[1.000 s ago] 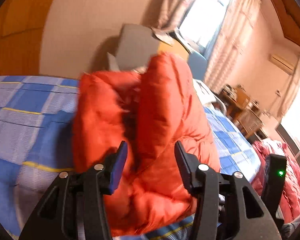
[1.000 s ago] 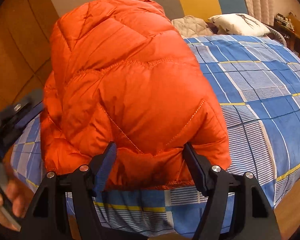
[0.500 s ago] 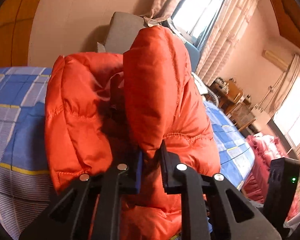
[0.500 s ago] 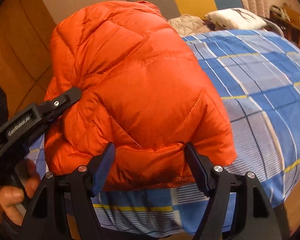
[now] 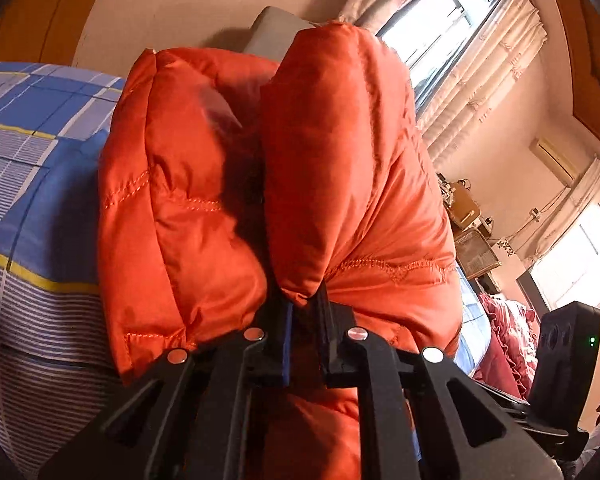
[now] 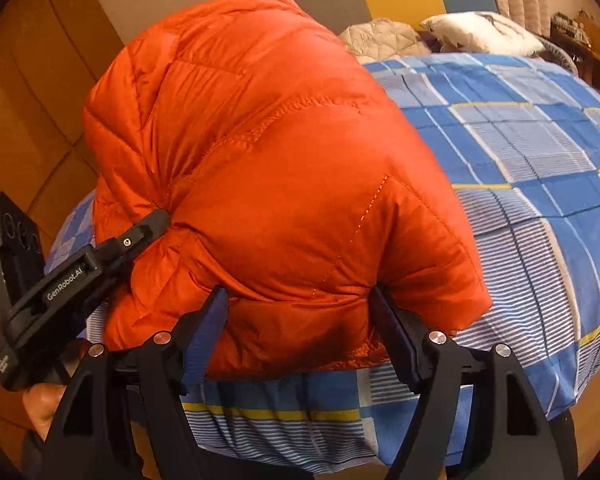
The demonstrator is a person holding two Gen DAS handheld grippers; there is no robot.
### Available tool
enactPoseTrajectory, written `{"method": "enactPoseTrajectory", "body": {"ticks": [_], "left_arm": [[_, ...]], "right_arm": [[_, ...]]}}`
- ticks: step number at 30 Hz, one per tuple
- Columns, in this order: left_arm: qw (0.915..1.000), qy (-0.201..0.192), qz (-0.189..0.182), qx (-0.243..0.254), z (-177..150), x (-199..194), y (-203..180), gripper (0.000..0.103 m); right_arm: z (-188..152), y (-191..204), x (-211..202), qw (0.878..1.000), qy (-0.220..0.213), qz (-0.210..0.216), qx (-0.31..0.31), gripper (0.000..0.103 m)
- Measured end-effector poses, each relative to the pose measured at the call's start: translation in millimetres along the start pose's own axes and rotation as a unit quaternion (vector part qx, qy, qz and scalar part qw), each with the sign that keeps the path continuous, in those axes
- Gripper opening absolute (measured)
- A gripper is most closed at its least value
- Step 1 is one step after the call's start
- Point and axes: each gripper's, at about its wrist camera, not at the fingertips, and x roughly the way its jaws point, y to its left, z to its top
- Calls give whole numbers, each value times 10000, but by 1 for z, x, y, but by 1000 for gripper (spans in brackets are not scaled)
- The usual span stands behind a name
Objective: Fold large clothes
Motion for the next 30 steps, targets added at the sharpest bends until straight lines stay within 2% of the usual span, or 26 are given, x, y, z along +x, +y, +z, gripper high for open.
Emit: {"method": "enactPoseTrajectory", "body": {"ticks": [6, 9, 13, 17, 20, 22, 24, 30], "left_arm": [[9995, 32, 266, 151, 2, -3, -6, 11], [9985, -9, 483, 245, 1, -10, -12, 11], [9979, -64, 636, 112, -1, -12, -9, 11], [9965, -30, 830, 24, -6, -6, -6, 11], [9943, 22, 1067, 72, -4, -6, -8, 9], [9899, 132, 1406, 91, -7, -3, -7, 2], [9918, 134, 1267, -47, -11, -4, -4, 2], [9893, -92, 1455, 84, -13, -16, -17, 2]], "right_arm": [[1, 3, -6, 9999, 62, -15, -110, 73], [2, 6, -15, 9996, -43, -10, -274, 73], [4, 11, -17, 9992, -103, 77, -385, 73], [1, 20, -3, 9981, -150, -22, -597, 84], [1, 19, -5, 9985, -162, 20, -520, 84], [2, 14, -8, 9993, -169, 69, -312, 84], [1, 9, -8, 9999, -128, 106, -7, 84], [1, 4, -2, 9994, -96, 131, 314, 84]]}}
